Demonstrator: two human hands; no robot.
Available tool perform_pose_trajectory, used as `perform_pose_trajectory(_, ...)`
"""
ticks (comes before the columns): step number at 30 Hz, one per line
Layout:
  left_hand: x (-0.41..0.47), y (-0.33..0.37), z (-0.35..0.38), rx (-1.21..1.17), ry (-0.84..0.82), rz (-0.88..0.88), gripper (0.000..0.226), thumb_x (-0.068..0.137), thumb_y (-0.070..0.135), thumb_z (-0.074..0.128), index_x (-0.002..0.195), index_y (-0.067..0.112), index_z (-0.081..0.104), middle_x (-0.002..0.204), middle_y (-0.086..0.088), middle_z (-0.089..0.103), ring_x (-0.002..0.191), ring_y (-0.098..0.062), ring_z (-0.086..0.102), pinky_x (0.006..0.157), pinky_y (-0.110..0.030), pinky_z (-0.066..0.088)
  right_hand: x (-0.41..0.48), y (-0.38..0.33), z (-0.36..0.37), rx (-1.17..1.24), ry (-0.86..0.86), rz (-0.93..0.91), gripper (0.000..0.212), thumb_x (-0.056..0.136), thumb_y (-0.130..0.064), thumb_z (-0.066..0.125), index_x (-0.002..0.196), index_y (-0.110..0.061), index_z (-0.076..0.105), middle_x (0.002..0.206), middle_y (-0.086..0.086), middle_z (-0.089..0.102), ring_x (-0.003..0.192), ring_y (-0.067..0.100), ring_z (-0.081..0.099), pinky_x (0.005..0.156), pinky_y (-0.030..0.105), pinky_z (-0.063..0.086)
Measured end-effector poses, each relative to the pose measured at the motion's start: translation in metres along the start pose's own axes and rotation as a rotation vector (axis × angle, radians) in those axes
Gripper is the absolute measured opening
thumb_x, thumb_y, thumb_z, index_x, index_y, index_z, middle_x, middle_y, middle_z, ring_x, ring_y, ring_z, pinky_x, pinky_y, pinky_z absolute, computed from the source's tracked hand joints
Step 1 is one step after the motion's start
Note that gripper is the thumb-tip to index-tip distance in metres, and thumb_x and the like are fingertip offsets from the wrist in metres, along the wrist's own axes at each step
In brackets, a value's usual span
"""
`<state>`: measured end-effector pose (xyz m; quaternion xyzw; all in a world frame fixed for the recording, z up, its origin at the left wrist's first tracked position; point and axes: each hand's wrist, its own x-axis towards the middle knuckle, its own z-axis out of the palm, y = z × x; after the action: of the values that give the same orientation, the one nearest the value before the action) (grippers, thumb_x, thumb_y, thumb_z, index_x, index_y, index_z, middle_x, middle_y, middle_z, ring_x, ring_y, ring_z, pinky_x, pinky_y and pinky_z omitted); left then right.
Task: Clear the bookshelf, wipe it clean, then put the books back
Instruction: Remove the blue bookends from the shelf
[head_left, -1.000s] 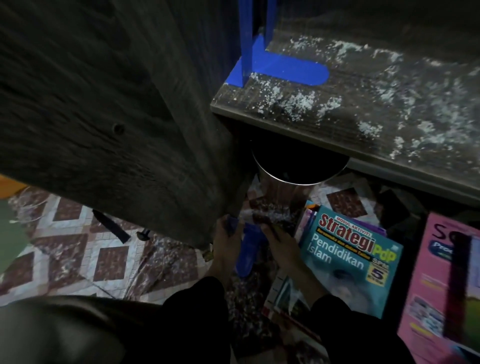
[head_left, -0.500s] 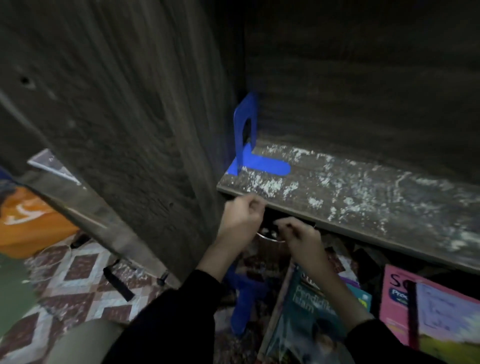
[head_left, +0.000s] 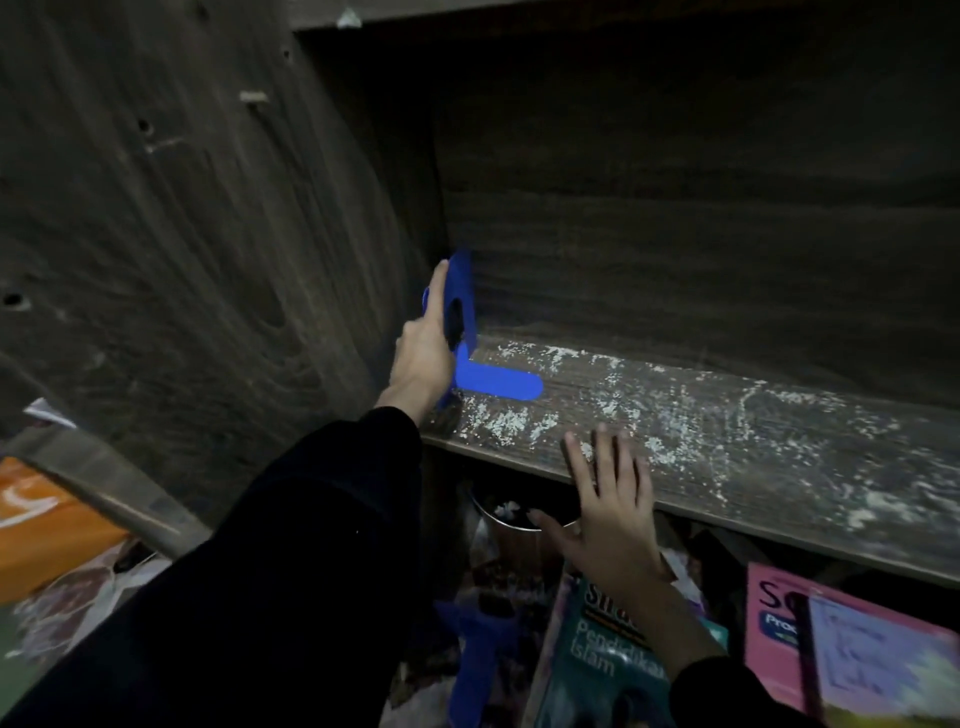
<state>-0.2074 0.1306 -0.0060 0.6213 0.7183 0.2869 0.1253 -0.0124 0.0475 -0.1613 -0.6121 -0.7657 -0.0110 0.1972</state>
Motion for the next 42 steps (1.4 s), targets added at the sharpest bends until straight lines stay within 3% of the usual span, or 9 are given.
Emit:
perform_pose_trajectory(4,-0.001,-0.004,0.003,-0.024,0.068,0.005,0.091,0.086,-0.008,0.041,0.149,0.046,0.002,0.071,-0.003,0.049,0.077,-0.03,0.057,0.07,-0.038,0.043,-0.001,0.002,0.002,-0.038,-0.017,-0.025,0.084,0.083,-0.074,0.036,0.148,-0.021,0.035,0.155,0.014,0.027,0.143,0.036,0.023,0.115,0.048,0.008)
perform_pose_trajectory(12,-0.041,0.0,-0.021,-0.185,0.321,0.298,0.078,0.086,0.01,0.053,0.147,0.043,0.017,0.09,-0.007,0.068,0.068,-0.027,0.063,0.07,-0.043,0.053,0.004,0.005,0.0,-0.077,-0.112,-0.02,0.083,0.076,-0.07,0.038,0.143,-0.021,0.038,0.152,0.016,0.033,0.139,0.039,0.02,0.112,0.05,0.006)
perform_pose_trajectory(16,-0.087,0.013,-0.048,-0.148,0.478,0.389,0.069,0.083,0.009,0.045,0.148,0.027,0.028,0.073,0.0,0.055,0.055,-0.018,0.051,0.059,-0.035,0.047,0.008,0.003,-0.003,-0.095,-0.194,-0.018,0.089,0.081,-0.069,0.043,0.153,-0.029,0.009,0.161,0.01,-0.004,0.145,0.036,-0.012,0.114,0.048,-0.009)
perform_pose_trajectory(18,-0.111,0.014,-0.056,-0.14,0.486,0.353,0.075,0.081,-0.001,0.049,0.148,0.027,0.029,0.069,-0.004,0.055,0.054,-0.024,0.054,0.059,-0.037,0.047,0.01,0.002,-0.007,-0.078,-0.278,0.009,0.094,0.083,-0.066,0.05,0.152,-0.032,-0.003,0.159,0.006,-0.02,0.142,0.034,-0.024,0.113,0.048,-0.015)
perform_pose_trajectory(27,-0.224,-0.038,-0.038,-0.034,0.364,0.119,0.085,0.078,-0.003,0.056,0.148,0.037,0.029,0.076,-0.014,0.066,0.062,-0.04,0.059,0.058,-0.042,0.041,0.012,0.0,-0.024,-0.059,-0.393,0.018,0.101,0.081,-0.061,0.061,0.152,-0.033,-0.005,0.156,0.008,-0.027,0.14,0.038,-0.027,0.112,0.05,-0.016)
perform_pose_trajectory(32,-0.295,-0.086,0.01,-0.048,0.296,-0.068,0.076,0.085,0.019,0.045,0.149,0.039,0.011,0.052,0.008,0.032,0.039,-0.014,0.031,0.048,-0.029,0.015,0.011,-0.002,-0.019,-0.102,-0.367,0.013,0.102,0.078,-0.062,0.064,0.153,-0.031,0.003,0.158,0.009,-0.02,0.142,0.04,-0.02,0.113,0.053,-0.012)
perform_pose_trajectory(37,-0.337,-0.133,0.064,-0.198,0.016,-0.292,0.078,0.093,0.006,0.048,0.148,0.047,0.011,0.086,-0.017,0.064,0.071,-0.031,0.057,0.058,-0.031,0.026,0.012,-0.003,-0.018,-0.113,-0.389,0.021,0.102,0.077,-0.065,0.062,0.153,-0.031,0.002,0.158,0.01,-0.022,0.142,0.04,-0.021,0.113,0.053,-0.013)
perform_pose_trajectory(39,-0.345,-0.148,0.083,-0.198,-0.048,-0.357,0.077,0.094,0.009,0.05,0.141,0.055,0.01,0.1,-0.015,0.065,0.09,-0.035,0.062,0.066,-0.033,0.039,0.012,-0.004,-0.017,-0.112,-0.382,0.019,0.102,0.077,-0.066,0.062,0.152,-0.031,0.002,0.158,0.009,-0.022,0.142,0.04,-0.021,0.113,0.053,-0.013)
perform_pose_trajectory(42,-0.345,-0.163,0.105,-0.072,-0.075,-0.411,0.08,0.092,0.005,0.05,0.149,0.042,0.007,0.127,-0.02,0.057,0.108,-0.036,0.059,0.087,-0.038,0.047,0.013,-0.003,-0.016,-0.103,-0.378,0.026,0.102,0.077,-0.066,0.062,0.152,-0.032,0.002,0.158,0.008,-0.021,0.143,0.039,-0.02,0.113,0.053,-0.012)
